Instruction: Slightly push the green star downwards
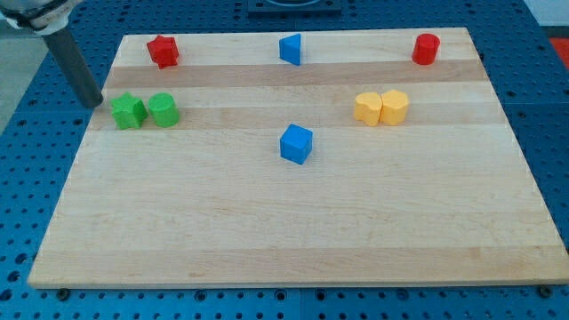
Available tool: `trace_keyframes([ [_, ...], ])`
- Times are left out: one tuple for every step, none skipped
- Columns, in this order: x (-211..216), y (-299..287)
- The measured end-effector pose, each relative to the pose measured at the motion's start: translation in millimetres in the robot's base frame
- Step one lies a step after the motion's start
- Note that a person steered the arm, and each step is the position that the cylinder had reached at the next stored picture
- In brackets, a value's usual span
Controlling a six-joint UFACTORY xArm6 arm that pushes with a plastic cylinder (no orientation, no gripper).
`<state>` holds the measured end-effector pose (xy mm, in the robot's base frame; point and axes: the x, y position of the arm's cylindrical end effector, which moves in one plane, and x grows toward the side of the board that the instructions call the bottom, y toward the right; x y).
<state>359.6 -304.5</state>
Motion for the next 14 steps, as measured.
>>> trace_keyframes([
  [12.4,0.0],
  [12.9,0.0],
  [12.9,3.7],
  [12.9,12.9],
  [14.0,18.2],
  [16.9,20.7],
  [18.6,21.4],
  [19.0,26.0],
  [17.7,12.7],
  [4.5,0.1],
  [-15.1,5.4],
  [-24.4,26.5],
  [-20.6,43.7],
  [-14.7,47.4],
])
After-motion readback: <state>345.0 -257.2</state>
